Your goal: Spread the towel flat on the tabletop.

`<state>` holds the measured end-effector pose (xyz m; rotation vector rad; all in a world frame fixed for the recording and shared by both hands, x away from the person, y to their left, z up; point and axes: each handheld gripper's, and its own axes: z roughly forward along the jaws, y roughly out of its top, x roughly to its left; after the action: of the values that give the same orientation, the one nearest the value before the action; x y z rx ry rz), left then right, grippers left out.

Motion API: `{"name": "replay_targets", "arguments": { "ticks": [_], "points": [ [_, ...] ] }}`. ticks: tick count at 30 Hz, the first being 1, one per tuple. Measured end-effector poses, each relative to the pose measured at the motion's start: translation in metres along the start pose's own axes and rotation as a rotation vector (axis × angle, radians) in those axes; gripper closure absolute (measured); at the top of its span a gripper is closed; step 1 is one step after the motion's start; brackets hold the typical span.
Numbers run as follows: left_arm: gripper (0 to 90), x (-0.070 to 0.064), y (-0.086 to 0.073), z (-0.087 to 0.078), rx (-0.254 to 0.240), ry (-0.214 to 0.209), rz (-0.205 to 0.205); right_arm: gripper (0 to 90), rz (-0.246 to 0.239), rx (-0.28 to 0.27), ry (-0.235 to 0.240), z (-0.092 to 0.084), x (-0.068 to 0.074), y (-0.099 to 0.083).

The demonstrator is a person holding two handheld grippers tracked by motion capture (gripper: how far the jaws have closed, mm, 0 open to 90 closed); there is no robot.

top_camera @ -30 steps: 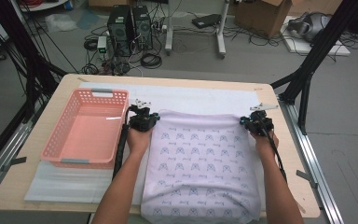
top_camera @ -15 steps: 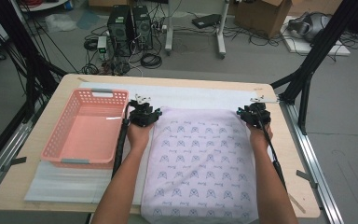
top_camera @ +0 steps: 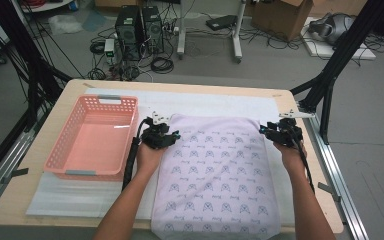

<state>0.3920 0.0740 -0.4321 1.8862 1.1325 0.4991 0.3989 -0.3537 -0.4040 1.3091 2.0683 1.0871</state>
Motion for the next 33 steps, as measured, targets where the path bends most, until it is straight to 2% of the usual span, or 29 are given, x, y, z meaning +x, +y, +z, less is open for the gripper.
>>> {"name": "replay_targets", "arguments": {
  "ticks": [2,5,9,11,13,14,16,17,18,19,20,22,23,25,27,29,30,31,33],
  "points": [
    [57.9,0.001,-0.002,-0.001,0.047,-0.003,-0.003,61.3,-0.009,0.023,-0.001,-0.007,0.0,-0.005],
    [63.8,0.002,-0.008,-0.005,0.031,0.025,-0.023,64.2,-0.013,0.029,0.013,-0.017,0.001,-0.015],
    [61.3,0.005,-0.018,0.001,0.076,0.037,-0.062,64.2,-0.033,0.046,0.024,-0.026,0.006,-0.029],
    [61.7,0.003,-0.02,0.002,0.067,0.054,-0.037,64.0,-0.038,0.054,0.025,-0.029,0.008,-0.035],
    [69.1,0.001,-0.02,0.003,0.066,0.067,0.005,63.6,-0.045,0.059,0.029,-0.032,0.01,-0.039],
    [86.0,0.0,-0.019,0.002,0.072,0.077,0.021,63.6,-0.045,0.056,0.031,-0.034,0.011,-0.04],
    [86.8,0.0,-0.018,0.001,0.075,0.157,0.021,63.6,-0.044,0.058,0.037,-0.035,0.013,-0.044],
    [86.9,0.002,-0.018,0.001,0.067,0.184,-0.004,63.6,-0.049,0.064,0.04,-0.036,0.015,-0.046],
    [86.9,0.005,-0.019,0.0,0.061,0.184,-0.03,63.5,-0.055,0.071,0.041,-0.036,0.016,-0.048],
    [86.3,0.007,-0.02,0.0,0.05,0.171,-0.059,62.9,-0.061,0.082,0.039,-0.037,0.018,-0.05],
    [82.3,0.007,-0.021,0.0,0.044,0.157,-0.054,61.8,-0.06,0.084,0.043,-0.039,0.019,-0.053],
    [61.3,0.005,-0.022,-0.003,0.034,0.115,-0.063,60.9,-0.046,0.082,0.052,-0.043,0.022,-0.059],
    [57.9,0.003,-0.023,-0.006,0.02,0.087,-0.066,60.8,-0.041,0.075,0.056,-0.045,0.024,-0.062],
    [53.7,-0.002,-0.027,-0.015,-0.006,0.039,-0.062,60.8,-0.043,0.076,0.065,-0.05,0.027,-0.07],
    [48.5,-0.008,-0.03,-0.022,0.01,-0.003,-0.046,60.8,-0.038,0.082,0.073,-0.055,0.031,-0.078],
    [48.5,-0.013,-0.034,-0.03,-0.015,-0.025,-0.027,60.8,-0.029,0.094,0.081,-0.061,0.035,-0.085],
    [48.2,-0.016,-0.036,-0.036,-0.012,-0.044,-0.017,60.9,-0.017,0.093,0.088,-0.065,0.037,-0.088],
    [47.8,-0.017,-0.038,-0.039,-0.009,-0.051,-0.015,61.0,-0.004,0.094,0.096,-0.069,0.04,-0.092],
    [47.4,-0.022,-0.046,-0.049,-0.023,-0.077,-0.027,61.1,-0.009,0.097,0.093,-0.074,0.044,-0.098]
  ]
}}
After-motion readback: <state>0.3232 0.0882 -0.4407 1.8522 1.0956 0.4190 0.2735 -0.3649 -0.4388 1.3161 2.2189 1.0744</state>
